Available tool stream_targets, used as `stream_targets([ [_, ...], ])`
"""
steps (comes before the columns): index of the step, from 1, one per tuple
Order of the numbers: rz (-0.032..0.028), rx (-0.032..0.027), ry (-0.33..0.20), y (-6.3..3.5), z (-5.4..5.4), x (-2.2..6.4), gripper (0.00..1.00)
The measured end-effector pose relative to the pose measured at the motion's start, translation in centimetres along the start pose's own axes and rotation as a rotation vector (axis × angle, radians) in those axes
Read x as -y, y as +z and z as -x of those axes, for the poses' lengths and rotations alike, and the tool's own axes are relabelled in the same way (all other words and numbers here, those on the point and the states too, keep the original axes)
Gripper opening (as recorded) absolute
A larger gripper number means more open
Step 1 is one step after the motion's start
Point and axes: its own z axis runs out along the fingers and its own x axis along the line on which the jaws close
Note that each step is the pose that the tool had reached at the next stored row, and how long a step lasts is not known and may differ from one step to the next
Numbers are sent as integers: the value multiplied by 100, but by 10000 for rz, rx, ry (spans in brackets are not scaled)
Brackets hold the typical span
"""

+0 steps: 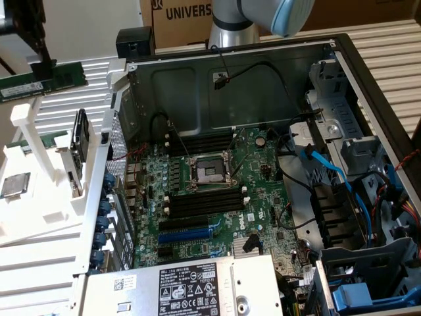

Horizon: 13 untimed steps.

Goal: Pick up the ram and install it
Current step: 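Pick up the ram and move it above insertion slot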

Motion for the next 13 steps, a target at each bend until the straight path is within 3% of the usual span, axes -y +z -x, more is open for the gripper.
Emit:
stream_targets([
  [4, 7, -79, 3, -9, -17, 180, 12],
  [13, 33, -342, 18, -30, -57, 590, 12],
])
